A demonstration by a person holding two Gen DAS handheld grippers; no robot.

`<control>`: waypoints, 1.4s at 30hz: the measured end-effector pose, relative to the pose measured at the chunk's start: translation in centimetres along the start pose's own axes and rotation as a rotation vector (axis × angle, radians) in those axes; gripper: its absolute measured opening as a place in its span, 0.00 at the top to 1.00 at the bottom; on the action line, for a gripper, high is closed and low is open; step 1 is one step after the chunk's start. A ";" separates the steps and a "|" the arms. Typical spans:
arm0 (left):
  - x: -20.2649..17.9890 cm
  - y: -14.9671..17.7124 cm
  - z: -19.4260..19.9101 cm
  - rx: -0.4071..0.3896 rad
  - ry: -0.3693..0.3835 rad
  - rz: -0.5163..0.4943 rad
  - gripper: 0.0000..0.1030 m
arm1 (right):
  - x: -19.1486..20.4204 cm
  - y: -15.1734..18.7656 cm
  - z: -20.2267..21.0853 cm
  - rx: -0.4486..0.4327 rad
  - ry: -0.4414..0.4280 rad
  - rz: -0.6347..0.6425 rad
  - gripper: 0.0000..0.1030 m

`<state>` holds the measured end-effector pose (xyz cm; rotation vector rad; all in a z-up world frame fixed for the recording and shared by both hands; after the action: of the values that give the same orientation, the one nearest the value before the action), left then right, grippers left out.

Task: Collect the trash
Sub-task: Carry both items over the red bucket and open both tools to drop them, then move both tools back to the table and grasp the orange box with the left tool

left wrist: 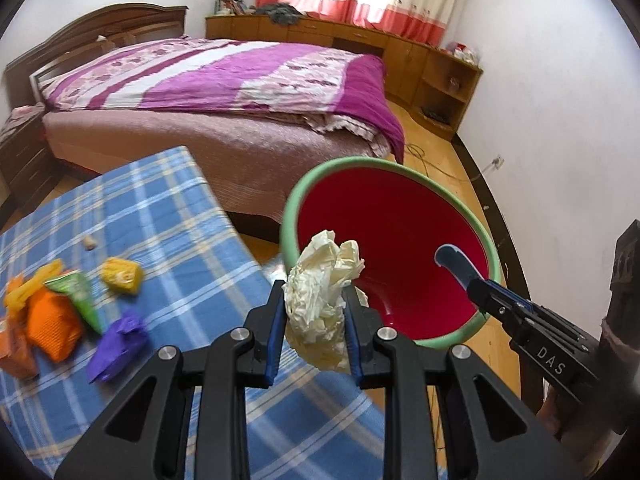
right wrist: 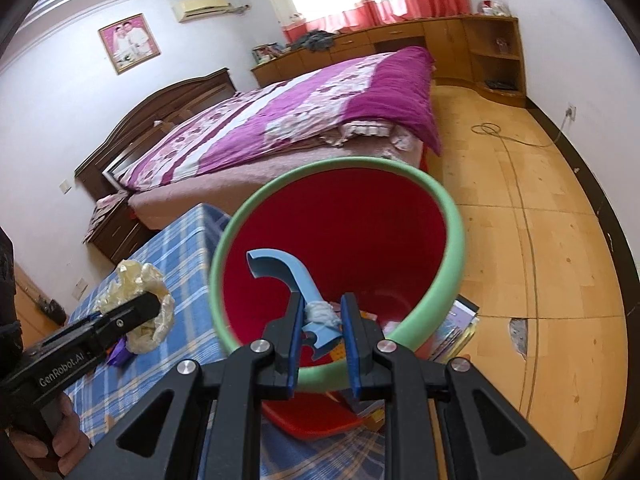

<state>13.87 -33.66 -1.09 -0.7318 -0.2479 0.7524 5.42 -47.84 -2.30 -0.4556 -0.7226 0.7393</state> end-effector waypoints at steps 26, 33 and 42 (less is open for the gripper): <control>-1.8 -1.6 -3.0 0.002 0.019 -0.036 0.55 | -2.6 -2.0 -1.1 -0.030 0.011 -0.052 0.60; -0.2 -0.6 -0.7 -0.015 0.004 0.013 0.55 | -1.6 -1.2 0.1 -0.039 -0.007 -0.054 0.48; 3.7 1.6 2.4 -0.026 -0.045 0.098 0.55 | 0.0 0.5 0.9 -0.021 -0.027 -0.060 0.35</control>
<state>14.55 -29.08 -0.58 -0.7566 -0.2642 0.8602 4.53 -47.45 -1.98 -0.4420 -0.7669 0.6827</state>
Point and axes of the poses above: each gripper's, at about its wrist camera, not at the fingertips, and z roughly against the way its jaws point, x to its left, y to its underside, the point moved 10 cm from there along -z, roughly the way its jaws point, and after that the axes turned 10 degrees about -z, right-handed, at the moved point
